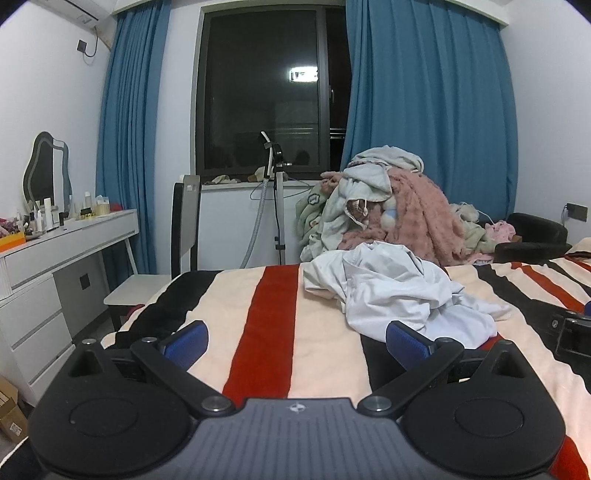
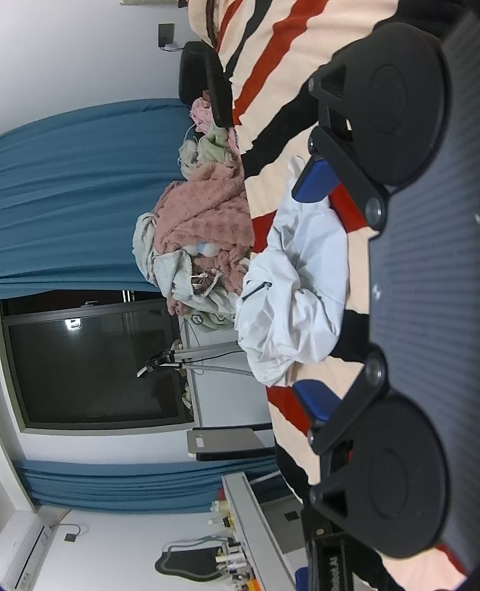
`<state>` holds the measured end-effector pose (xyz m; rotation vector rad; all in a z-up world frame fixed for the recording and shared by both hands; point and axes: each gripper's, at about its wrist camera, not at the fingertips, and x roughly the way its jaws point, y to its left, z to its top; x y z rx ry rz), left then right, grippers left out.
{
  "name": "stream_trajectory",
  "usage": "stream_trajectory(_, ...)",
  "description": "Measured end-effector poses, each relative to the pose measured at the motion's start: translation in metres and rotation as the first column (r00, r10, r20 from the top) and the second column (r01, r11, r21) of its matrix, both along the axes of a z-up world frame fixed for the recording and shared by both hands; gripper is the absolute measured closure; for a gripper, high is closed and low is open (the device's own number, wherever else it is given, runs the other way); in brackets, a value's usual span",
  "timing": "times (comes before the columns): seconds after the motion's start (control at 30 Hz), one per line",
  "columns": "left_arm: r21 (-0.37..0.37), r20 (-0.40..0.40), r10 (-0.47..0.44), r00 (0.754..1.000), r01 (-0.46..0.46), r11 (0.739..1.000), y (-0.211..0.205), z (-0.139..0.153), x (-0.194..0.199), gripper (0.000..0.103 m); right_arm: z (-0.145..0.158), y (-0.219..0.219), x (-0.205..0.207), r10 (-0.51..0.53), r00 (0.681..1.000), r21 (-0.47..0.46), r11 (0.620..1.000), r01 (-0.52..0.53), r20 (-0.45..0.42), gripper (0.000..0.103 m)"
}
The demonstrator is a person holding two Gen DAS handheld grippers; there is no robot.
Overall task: Fold clothes
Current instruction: 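Move both grippers toward the crumpled white T-shirt on the bed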
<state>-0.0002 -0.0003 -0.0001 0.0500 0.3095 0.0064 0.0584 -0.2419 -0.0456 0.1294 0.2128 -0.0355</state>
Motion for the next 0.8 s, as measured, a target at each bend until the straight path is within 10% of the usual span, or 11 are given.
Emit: stream_trajectory(0.8, -0.002, 0.024, -0.046, 0.999, 0.046, 0.999, -0.001, -0.008, 0.001, 0.0, 0.005, -0.004, -0.016, -0.02, 0.99, 0.022, 1.0, 0.017, 0.141, 0.0)
